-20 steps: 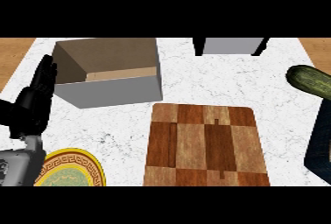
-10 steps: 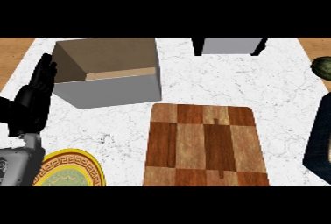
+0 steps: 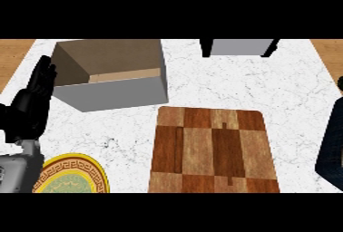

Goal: Pick the squash from the cutting board and place it in the basket

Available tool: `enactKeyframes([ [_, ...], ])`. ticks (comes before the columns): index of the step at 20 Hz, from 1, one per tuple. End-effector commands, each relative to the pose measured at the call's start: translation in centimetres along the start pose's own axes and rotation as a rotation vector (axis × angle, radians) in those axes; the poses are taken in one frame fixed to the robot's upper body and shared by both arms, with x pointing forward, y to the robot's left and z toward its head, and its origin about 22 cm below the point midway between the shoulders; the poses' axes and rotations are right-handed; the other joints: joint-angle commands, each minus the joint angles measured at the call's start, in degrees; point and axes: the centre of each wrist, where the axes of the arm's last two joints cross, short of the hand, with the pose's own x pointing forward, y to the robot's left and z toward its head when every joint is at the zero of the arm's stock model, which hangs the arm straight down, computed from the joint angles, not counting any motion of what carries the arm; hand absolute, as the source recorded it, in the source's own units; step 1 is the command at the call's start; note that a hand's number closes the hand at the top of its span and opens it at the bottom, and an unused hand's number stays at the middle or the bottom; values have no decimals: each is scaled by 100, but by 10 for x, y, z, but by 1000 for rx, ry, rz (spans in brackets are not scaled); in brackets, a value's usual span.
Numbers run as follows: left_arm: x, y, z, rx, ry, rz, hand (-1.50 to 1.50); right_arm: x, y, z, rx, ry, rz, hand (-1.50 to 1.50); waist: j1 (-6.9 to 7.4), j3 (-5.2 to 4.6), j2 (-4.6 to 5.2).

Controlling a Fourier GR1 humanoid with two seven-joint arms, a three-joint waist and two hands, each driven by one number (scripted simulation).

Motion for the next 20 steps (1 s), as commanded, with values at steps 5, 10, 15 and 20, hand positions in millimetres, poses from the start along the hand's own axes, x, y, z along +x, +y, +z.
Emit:
enactKeyframes([
  [5, -34, -11, 14, -17, 152, -3, 0, -14, -8, -13, -97, -213, 385, 150, 35, -57, 55],
  [10, -33, -10, 11, -20, 155, 7, 0, -13, 9, -23, -98, -193, 372, 150, 38, -61, 37],
  [15, -26, -15, 6, -14, 161, 5, 0, -15, 7, -33, -34, -114, 442, 150, 7, -64, 31],
  [20, -27, -9, 8, -22, 149, 1, 0, -28, 13, -40, 126, -35, 515, 150, 43, -63, 33],
])
